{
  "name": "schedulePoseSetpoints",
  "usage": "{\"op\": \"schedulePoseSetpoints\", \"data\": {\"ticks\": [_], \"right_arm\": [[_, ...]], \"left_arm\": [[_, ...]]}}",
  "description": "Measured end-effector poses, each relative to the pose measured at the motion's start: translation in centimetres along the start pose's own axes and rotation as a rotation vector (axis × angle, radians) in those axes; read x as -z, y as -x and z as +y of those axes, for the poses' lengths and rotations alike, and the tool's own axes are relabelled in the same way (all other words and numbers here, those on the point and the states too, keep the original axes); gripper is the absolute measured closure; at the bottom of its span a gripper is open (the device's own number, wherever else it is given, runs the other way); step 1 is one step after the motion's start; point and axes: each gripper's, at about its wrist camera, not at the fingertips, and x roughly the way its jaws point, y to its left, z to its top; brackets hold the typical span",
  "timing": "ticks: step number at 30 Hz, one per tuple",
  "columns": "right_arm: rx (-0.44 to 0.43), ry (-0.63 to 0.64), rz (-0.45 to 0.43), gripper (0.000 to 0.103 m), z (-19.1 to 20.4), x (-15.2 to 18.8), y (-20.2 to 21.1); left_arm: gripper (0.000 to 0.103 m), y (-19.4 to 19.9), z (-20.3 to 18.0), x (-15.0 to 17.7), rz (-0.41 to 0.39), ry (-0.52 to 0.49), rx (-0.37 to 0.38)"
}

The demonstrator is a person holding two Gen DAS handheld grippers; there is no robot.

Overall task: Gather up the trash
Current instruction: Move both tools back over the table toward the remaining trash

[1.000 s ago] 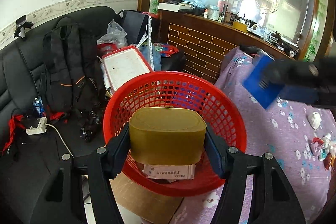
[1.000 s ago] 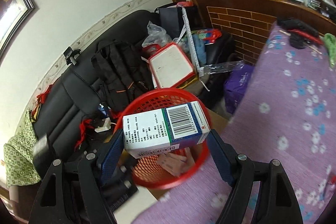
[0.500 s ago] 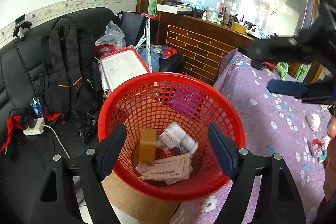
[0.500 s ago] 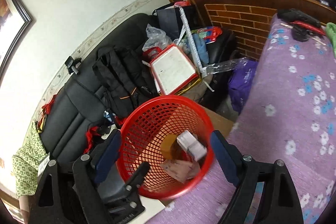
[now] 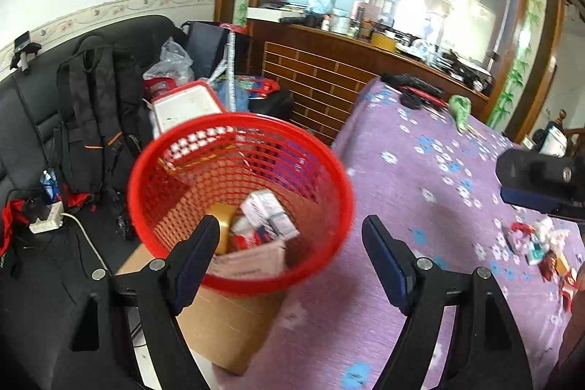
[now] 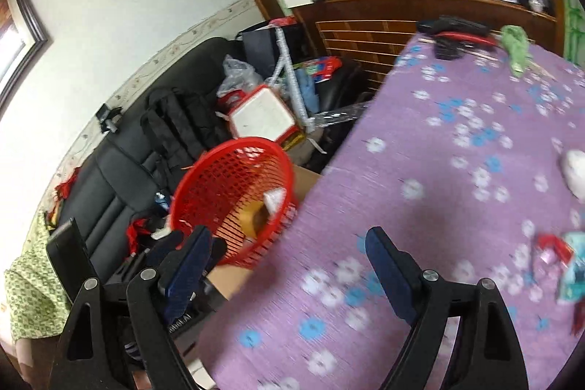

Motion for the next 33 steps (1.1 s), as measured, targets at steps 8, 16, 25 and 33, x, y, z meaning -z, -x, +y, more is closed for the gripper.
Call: {"op": "schedulePoseSetpoints", "data": {"ticks": [8,16,25,33], "right_arm": [[0.08,-0.077,-0.03,0.014,-5.3,3.7,4.8],[0.169,-0.18,-0.083,0.014,-11.3,7.8,10.7],[0.308,-0.394,-0.204,0.014,-20.1,12.7,19.7],[0.537,-0.675,-0.25,0.014,-29.8,16.4,25.4]], "left_arm": [[0.024,0.1,-4.9,1.5,0.036,-0.072,0.059],[0.024,0.8,-11.0,2.3,0.053,-0.173,0.126],[0.024,1.7,-18.0,4.0,0.089,-0.303,0.213],[0.024,2.2,-22.3,5.6,0.098,-0.39,0.256]]}}
